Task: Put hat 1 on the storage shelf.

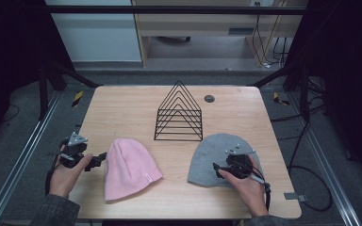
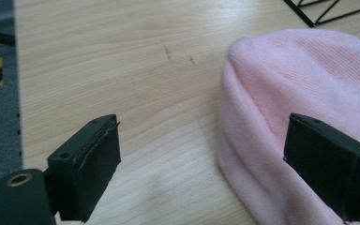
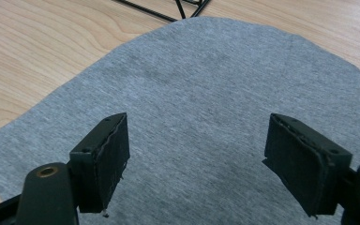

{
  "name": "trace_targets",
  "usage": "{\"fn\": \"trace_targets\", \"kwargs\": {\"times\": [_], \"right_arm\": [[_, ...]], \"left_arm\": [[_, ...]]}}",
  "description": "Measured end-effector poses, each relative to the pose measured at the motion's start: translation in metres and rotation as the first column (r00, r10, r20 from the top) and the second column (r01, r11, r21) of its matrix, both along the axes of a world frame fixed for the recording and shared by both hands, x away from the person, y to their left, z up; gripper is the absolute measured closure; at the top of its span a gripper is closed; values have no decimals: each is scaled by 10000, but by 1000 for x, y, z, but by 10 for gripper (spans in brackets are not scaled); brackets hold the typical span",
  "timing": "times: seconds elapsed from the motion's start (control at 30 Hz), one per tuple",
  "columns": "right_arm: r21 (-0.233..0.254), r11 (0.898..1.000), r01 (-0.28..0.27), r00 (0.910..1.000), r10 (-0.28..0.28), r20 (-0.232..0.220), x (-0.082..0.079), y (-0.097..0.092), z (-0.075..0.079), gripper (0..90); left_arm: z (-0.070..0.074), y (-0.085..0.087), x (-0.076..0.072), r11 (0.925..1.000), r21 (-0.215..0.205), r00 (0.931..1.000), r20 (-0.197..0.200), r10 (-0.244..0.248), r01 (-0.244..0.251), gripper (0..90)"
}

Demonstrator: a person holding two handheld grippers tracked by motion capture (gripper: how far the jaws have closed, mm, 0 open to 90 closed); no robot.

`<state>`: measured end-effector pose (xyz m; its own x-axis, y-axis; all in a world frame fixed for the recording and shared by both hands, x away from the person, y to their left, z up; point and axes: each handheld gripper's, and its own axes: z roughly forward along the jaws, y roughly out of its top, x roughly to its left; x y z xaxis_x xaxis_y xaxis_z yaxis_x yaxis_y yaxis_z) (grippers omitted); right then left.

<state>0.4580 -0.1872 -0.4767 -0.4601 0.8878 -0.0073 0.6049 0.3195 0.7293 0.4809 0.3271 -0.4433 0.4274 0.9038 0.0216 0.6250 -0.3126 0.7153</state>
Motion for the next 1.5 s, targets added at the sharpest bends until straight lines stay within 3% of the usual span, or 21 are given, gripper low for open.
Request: {"fn": "trace_targets", "kwargs": {"times": [0.1, 0.27, 0.37, 0.5, 0.7, 0.73, 0.8, 0.93, 1.03, 1.13, 1.17, 1.2, 1.3, 1.5], "right_arm": [[-31, 10000, 36, 10000, -36, -18, 1, 0, -1, 226], [-61, 10000, 64, 10000, -64, 11, 1, 0, -1, 229], [-148, 9999, 34, 10000, -34, 5, 1, 1, -1, 231], [-149, 9999, -36, 10000, 36, -18, 1, 3, -1, 236], [-239, 9996, -146, 9999, 145, -36, 1, 4, -2, 239], [-278, 9994, -191, 9998, 190, -59, 1, 5, -3, 239], [-273, 9993, -263, 9996, 259, -132, 2, 6, -4, 239], [-282, 9990, -332, 9993, 328, -168, 2, 8, -4, 239], [-358, 9983, -465, 9987, 456, -246, 3, 10, -6, 238], [-375, 9982, -465, 9986, 455, -274, 3, 11, -6, 238], [-351, 9982, -487, 9986, 480, -223, 2, 11, -6, 238], [-353, 9982, -490, 9987, 484, -176, 2, 11, -5, 239], [-311, 9984, -481, 9988, 477, -148, 3, 12, -5, 240], [-275, 9987, -425, 9991, 424, -58, 3, 11, -4, 242]], "left_arm": [[2, -6, 2, 9999, 88, 9999, -28, -102, 102, 114], [11, -18, 18, 9989, 101, 9989, -172, -447, 449, 147], [11, -23, 24, 9988, 185, 9989, -159, -447, 450, 201], [5, -22, 23, 9985, 279, 9986, -212, -475, 481, 306], [-4, -27, 27, 9976, -35, 9970, -349, -686, 685, 290], [-11, -29, 34, 9966, 306, 9957, -539, -751, 769, 293], [-15, -28, 36, 9963, 455, 9950, -717, -698, 732, 303], [-22, -24, 40, 9967, 175, 9921, -990, -766, 787, 314], [-27, -26, 42, 9934, 23, 9857, -1243, -1136, 1147, 347], [-31, -30, 44, 9908, -40, 9804, -1439, -1347, 1356, 403], [-30, -30, 44, 9895, -153, 9789, -1445, -1446, 1439, 450], [-30, -31, 44, 9886, -246, 9777, -1470, -1503, 1483, 551], [-30, -35, 43, 9870, -185, 9735, -1630, -1604, 1595, 697], [-25, -40, 38, 9880, 30, 9783, -1398, -1526, 1545, 783]]}}
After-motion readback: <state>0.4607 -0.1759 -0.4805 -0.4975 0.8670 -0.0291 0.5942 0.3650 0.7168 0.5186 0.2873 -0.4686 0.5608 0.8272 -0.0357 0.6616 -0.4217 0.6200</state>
